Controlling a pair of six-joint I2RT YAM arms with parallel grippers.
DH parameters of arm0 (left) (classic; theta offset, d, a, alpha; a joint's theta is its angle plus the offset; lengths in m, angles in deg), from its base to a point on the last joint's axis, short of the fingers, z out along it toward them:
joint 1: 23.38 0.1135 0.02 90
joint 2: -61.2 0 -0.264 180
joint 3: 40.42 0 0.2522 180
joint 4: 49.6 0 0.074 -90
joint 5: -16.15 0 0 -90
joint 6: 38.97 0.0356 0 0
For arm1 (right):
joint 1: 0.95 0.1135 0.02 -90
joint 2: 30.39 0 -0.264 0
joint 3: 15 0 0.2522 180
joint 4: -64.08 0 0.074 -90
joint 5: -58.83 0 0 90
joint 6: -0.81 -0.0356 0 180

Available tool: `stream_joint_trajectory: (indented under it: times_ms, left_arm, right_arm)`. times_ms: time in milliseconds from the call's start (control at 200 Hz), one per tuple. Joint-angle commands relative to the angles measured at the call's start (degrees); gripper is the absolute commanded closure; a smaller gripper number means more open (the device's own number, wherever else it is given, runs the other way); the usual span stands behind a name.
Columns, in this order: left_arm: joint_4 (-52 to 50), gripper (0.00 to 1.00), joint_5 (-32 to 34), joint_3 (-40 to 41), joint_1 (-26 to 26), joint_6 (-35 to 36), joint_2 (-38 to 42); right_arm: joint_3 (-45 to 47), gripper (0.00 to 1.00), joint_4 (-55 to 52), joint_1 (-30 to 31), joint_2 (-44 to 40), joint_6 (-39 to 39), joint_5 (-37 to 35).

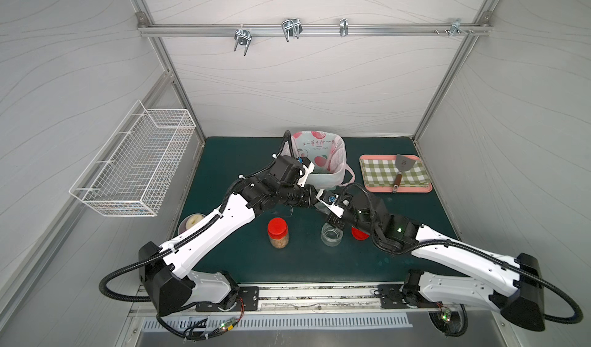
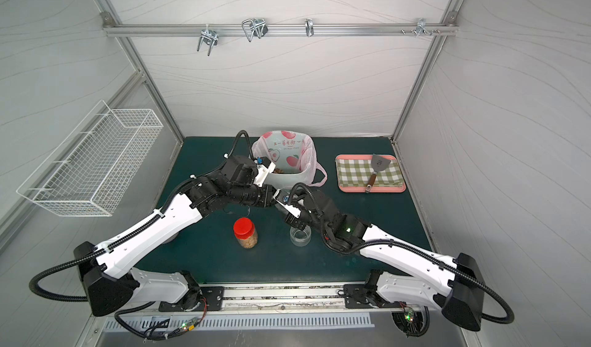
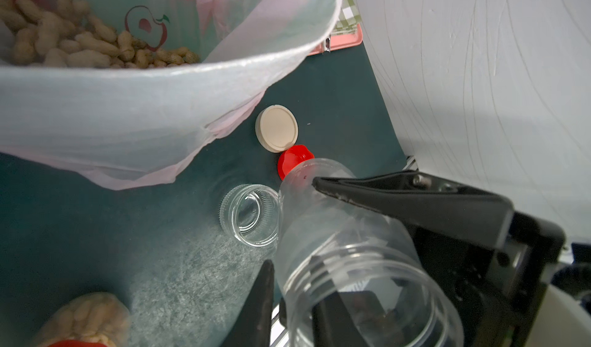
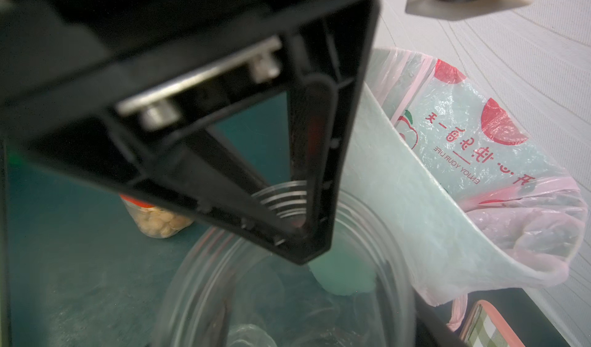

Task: Empty moldy peanuts from jars
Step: Place the jar at the center of the board.

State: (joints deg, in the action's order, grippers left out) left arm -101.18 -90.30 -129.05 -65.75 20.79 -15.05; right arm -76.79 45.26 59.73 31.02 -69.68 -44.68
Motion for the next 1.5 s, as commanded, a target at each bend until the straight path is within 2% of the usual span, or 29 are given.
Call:
stream_joint_trajectory:
  times_ms: [0, 65, 120, 195, 380, 395, 400, 405, 410, 415, 425, 435, 645, 880, 1096, 1236, 1371, 1496]
  left_arm:
    - [2.17, 0.85, 2.66, -0.36, 0.1, 0.18, -0.12]
    - [2.21, 0.89, 2.61, -0.37, 0.06, 0.18, -0.29]
    - [2.27, 0.93, 2.56, -0.41, -0.04, 0.18, -0.3]
    - [2.32, 1.0, 2.64, -0.36, -0.12, 0.31, -0.3]
    - [1.63, 1.0, 4.34, -0.54, -0.17, 1.22, -0.29]
    - [1.64, 1.0, 4.46, -0.58, -0.13, 1.28, -0.26]
    - [1.62, 1.0, 4.52, -0.56, -0.15, 1.3, -0.28]
    - [1.62, 1.0, 4.55, -0.55, -0.11, 1.31, -0.29]
    - [1.62, 1.0, 4.61, -0.54, -0.14, 1.32, -0.3]
    - [1.57, 1.0, 4.68, -0.54, -0.11, 1.32, -0.3]
    - [1.54, 1.0, 4.78, -0.56, -0.15, 1.32, -0.26]
    - [1.53, 1.0, 4.9, -0.57, -0.17, 1.32, -0.27]
    - [-0.15, 1.0, 7.42, -0.97, -0.17, 2.58, -0.39]
    - [-4.83, 1.0, 10.28, -3.0, -0.12, 6.3, -0.13]
    - [-15.84, 1.0, 13.95, -8.58, -0.42, 11.75, -2.37]
    - [-22.94, 1.0, 19.42, -12.39, -2.14, 14.17, -4.18]
    - [-27.89, 1.0, 22.93, -15.23, -4.21, 15.59, -6.39]
    - [-29.4, 1.0, 25.09, -15.7, -5.45, 15.82, -7.02]
  right_arm:
    - [-2.16, 1.0, 0.45, 0.39, 0.05, -0.2, -0.46]
    - [-2.16, 1.0, 0.53, 0.33, 0.03, -0.26, -0.68]
    - [-2.12, 0.89, 0.51, 0.39, 0.02, -0.37, -0.88]
    - [-2.07, 0.83, 0.58, 0.34, -0.06, -0.39, -1.11]
    - [-1.63, 0.69, 1.5, 0.38, -0.15, -1.62, -1.94]
    - [-1.67, 0.63, 1.55, 0.32, -0.1, -1.86, -1.95]
    - [-1.69, 0.55, 1.59, 0.31, -0.13, -1.89, -1.95]
    - [-1.7, 0.33, 1.52, 0.31, -0.09, -1.96, -1.95]
    - [-1.71, 0.18, 1.49, 0.36, -0.08, -2.03, -1.95]
    - [-1.76, 0.09, 1.47, 0.33, -0.07, -2.02, -1.95]
    - [-1.84, 0.03, 1.33, 0.34, 0.09, -2.06, -2.02]
    - [-1.9, 0.01, 1.31, 0.38, 0.04, -2.16, -2.05]
    - [-3.05, 0.01, -0.3, 0.35, 0.82, -2.46, -2.13]
    - [-1.2, 0.01, 1.32, 0.38, -2.7, -1.71, -2.6]
    - [0.91, 0.01, 3.04, 0.26, -9.21, -4.89, -4.67]
    - [2.64, 0.01, 3.28, 0.2, -13.13, -5.81, -10.15]
    - [7.73, 0.01, 4.04, -0.44, -17.5, -9.58, -16.91]
    - [11.43, 0.01, 0.8, -2.01, -22.07, -20.61, -21.0]
